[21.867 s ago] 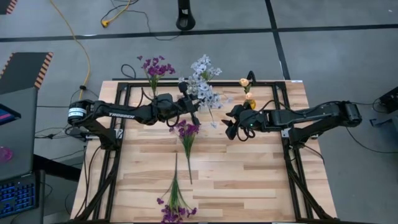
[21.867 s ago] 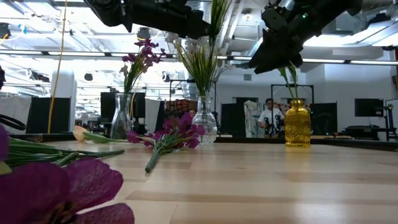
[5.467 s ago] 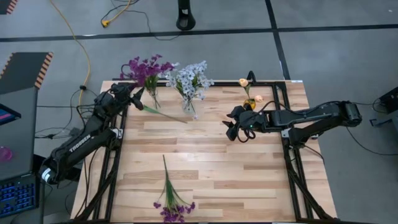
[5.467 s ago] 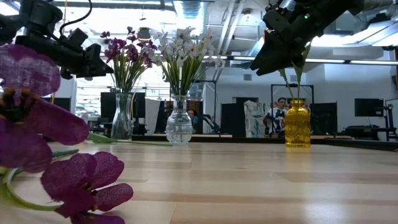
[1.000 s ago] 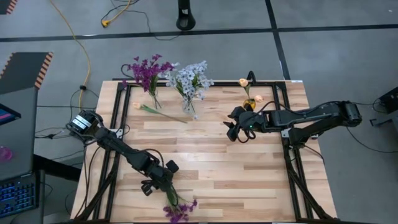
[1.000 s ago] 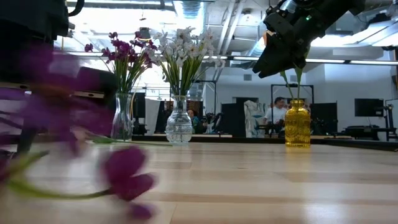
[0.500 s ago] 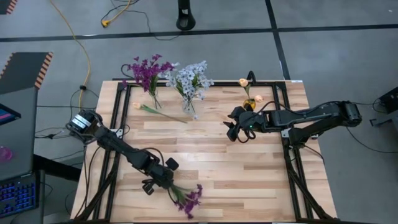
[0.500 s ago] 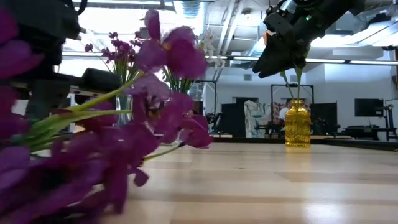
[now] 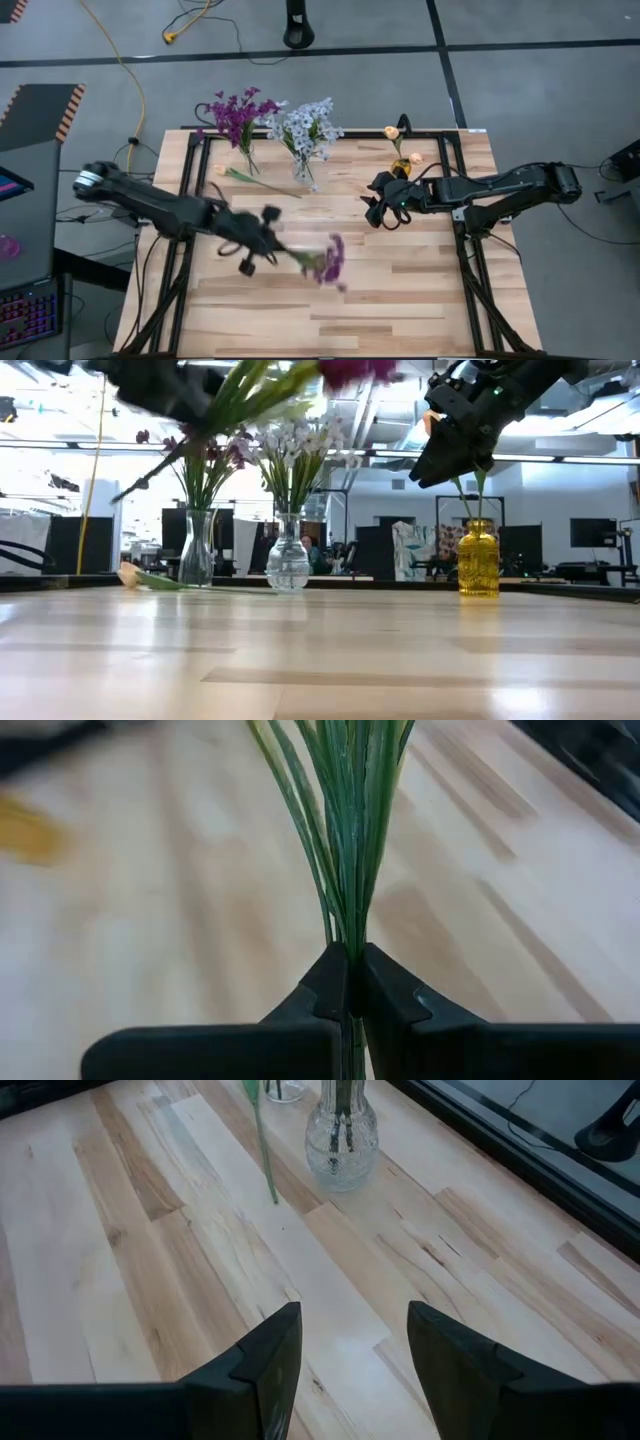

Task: Sort flowers into vase by color
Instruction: Put the violet flowers into the left transparent vase

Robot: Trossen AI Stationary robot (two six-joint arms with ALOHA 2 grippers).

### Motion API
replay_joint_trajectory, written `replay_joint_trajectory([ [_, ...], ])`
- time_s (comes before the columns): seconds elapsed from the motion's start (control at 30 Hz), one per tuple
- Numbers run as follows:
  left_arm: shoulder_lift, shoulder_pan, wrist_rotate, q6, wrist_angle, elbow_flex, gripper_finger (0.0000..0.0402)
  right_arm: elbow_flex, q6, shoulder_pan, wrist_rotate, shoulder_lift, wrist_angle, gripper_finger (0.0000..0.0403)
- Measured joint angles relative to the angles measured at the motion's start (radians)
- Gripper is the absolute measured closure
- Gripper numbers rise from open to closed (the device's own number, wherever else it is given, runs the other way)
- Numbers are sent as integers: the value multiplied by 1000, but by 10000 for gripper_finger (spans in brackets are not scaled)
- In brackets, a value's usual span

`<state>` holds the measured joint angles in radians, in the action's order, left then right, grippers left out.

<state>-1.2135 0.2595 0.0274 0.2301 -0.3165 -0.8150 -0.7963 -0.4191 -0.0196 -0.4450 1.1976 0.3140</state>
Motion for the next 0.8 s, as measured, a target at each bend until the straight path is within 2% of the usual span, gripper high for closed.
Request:
replay_joint_trajectory([
  [0.27, 297, -91, 159, -2, 3, 8, 401, 0, 0, 0, 0, 0, 0, 194],
  [0.47, 487, -135, 246, -6, 147, 171, 401, 0, 0, 0, 0, 0, 0, 194],
  [0.57, 572, -162, 301, 36, 317, 284, 401, 0, 0, 0, 0, 0, -1, 194],
  [0.8, 649, -246, 333, 303, 926, 524, 401, 0, 0, 0, -1, 0, -3, 194],
])
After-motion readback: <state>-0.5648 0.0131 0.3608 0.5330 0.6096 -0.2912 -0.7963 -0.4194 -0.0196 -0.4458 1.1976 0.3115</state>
